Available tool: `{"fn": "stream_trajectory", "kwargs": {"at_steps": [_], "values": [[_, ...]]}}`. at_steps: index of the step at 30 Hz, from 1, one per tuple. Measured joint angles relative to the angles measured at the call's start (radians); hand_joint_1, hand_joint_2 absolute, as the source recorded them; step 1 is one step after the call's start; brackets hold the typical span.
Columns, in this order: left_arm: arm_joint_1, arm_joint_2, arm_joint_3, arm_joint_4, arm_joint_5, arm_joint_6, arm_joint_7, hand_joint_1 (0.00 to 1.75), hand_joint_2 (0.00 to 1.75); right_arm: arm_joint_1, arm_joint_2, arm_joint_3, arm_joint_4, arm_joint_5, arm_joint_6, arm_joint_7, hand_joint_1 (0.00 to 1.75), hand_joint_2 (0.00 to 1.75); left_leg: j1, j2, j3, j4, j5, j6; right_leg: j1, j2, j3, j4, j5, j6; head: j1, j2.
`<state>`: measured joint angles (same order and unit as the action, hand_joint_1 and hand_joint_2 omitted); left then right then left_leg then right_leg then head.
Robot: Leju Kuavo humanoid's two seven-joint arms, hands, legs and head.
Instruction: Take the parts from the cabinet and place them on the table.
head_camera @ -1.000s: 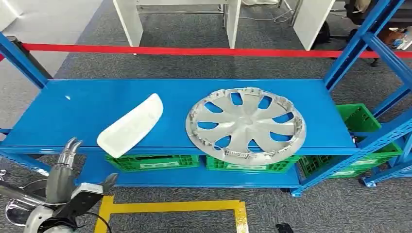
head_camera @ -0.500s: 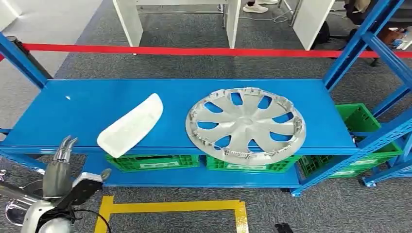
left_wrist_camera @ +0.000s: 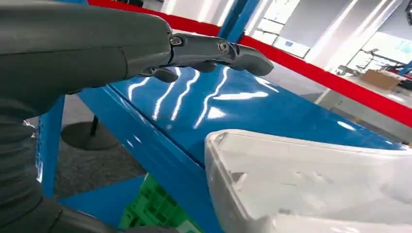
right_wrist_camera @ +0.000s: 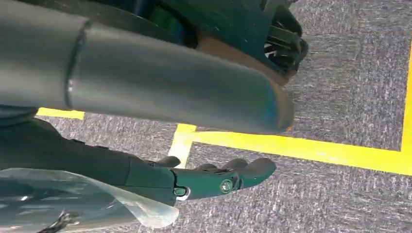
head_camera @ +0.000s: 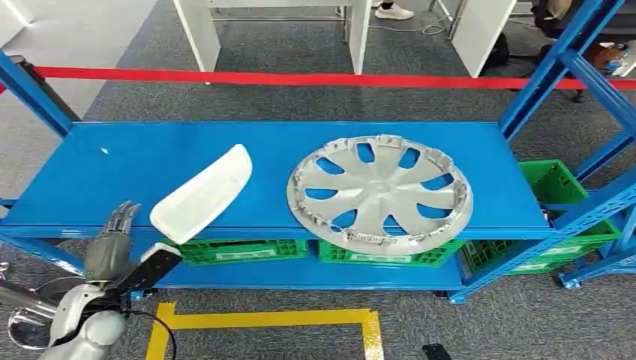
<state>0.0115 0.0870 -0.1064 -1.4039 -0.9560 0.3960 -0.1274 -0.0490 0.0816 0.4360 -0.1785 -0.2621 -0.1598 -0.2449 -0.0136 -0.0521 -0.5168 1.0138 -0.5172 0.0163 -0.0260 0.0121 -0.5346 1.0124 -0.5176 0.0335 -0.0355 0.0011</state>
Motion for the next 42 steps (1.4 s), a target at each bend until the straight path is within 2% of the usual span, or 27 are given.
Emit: {"fn": "stream_trajectory", "kwargs": {"at_steps": [6, 17, 27, 40, 41, 42], "values": [[-0.051, 0.009, -0.003, 0.069, -0.056, 0.003, 0.021, 0.0, 1.75, -0.001, 0.0, 0.0, 0.0, 0.005, 0.005, 0.009, 0.0, 0.0, 0.0, 0.0, 0.0, 0.0, 0.0, 0.0, 0.0, 0.0, 0.0, 0.0, 0.0, 0.0, 0.0, 0.0], [-0.105, 0.018, -0.036, 0.135, -0.125, 0.007, 0.043, 0.0, 1.75, -0.002, 0.0, 0.001, 0.0, 0.021, 0.009, 0.018, 0.0, 0.0, 0.0, 0.0, 0.0, 0.0, 0.0, 0.0, 0.0, 0.001, 0.0, 0.0, 0.0, 0.0, 0.0, 0.0], [-0.137, 0.018, -0.12, 0.158, -0.182, 0.003, 0.051, 0.0, 1.75, -0.002, 0.001, 0.007, 0.0, 0.029, 0.011, 0.03, 0.0, 0.0, 0.0, 0.001, 0.0, 0.0, 0.0, 0.0, 0.0, 0.001, 0.0, 0.0, 0.0, 0.0, 0.0, 0.0], [-0.142, 0.009, -0.192, 0.158, -0.185, -0.011, 0.049, 0.0, 1.75, -0.002, 0.003, 0.009, 0.0, 0.037, 0.01, 0.033, 0.0, 0.0, 0.0, 0.001, 0.0, 0.0, 0.0, 0.0, 0.0, 0.001, 0.0, 0.0, 0.0, 0.0, 0.0, 0.0], [-0.142, 0.007, -0.203, 0.158, -0.184, -0.013, 0.049, 0.1, 1.75, -0.002, 0.003, 0.009, 0.0, 0.038, 0.01, 0.033, 0.0, 0.0, 0.0, 0.001, 0.0, 0.0, 0.0, 0.0, 0.0, 0.001, 0.0, 0.0, 0.0, 0.0, 0.0, 0.0], [-0.142, 0.004, -0.216, 0.158, -0.183, -0.016, 0.049, 1.75, 1.75, -0.002, 0.004, 0.009, 0.0, 0.039, 0.01, 0.035, 0.0, 0.0, 0.0, 0.001, 0.0, 0.0, 0.0, 0.0, 0.0, 0.001, 0.0, 0.0, 0.0, 0.0, 0.0, 0.0]]}}
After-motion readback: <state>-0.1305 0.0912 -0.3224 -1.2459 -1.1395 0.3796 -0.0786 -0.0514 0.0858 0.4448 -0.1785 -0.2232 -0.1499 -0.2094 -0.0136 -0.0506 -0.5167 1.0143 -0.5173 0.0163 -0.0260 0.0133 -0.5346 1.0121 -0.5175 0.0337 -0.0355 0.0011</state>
